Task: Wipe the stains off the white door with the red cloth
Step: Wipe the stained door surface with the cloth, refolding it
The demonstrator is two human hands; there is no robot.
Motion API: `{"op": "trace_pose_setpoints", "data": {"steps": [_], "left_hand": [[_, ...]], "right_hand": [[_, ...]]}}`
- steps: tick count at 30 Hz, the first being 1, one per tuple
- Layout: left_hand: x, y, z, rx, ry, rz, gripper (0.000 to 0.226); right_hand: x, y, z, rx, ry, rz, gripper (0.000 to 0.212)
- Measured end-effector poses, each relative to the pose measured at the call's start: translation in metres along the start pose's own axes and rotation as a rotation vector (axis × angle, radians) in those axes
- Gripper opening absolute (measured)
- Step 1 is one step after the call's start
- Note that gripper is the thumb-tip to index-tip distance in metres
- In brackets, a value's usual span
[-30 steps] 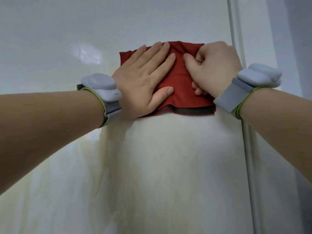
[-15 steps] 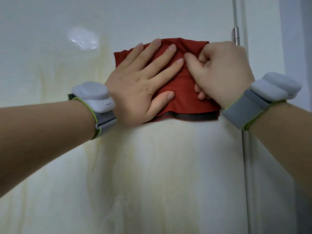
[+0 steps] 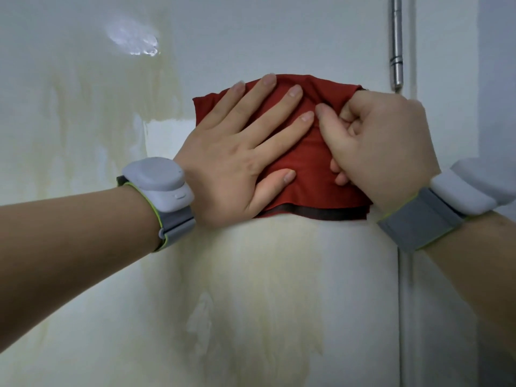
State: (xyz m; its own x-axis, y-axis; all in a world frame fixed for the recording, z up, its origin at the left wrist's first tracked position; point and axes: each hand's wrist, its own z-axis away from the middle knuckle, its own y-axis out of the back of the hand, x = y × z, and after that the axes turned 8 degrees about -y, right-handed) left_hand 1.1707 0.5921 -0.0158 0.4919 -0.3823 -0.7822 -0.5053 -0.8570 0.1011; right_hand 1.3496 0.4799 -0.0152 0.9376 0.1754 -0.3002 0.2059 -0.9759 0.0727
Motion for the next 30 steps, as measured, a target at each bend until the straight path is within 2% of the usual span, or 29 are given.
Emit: {"op": "trace_pose_setpoints", "data": {"steps": [11, 18, 22, 30], "left_hand": [[0.024, -0.002, 0.017, -0.019, -0.046, 0.047, 0.066], [-0.037, 0.006, -0.016, -0.061, -0.274, 0.033, 0.067], [-0.064, 0.01, -0.039, -0.068, -0.243, -0.008, 0.069], [-0.036, 0.004, -0.025, 0.023, -0.085, -0.018, 0.068]], "right_hand": [[0.007, 0.005, 0.037, -0.032, -0.105, -0.062, 0.045], [-0.019, 0.0, 0.01, 0.061, -0.255, -0.092, 0.049], [-0.031, 0.004, -0.033, 0.045, -0.208, -0.036, 0.049], [-0.015, -0.002, -0.017, 0.102, -0.118, -0.096, 0.045]]}}
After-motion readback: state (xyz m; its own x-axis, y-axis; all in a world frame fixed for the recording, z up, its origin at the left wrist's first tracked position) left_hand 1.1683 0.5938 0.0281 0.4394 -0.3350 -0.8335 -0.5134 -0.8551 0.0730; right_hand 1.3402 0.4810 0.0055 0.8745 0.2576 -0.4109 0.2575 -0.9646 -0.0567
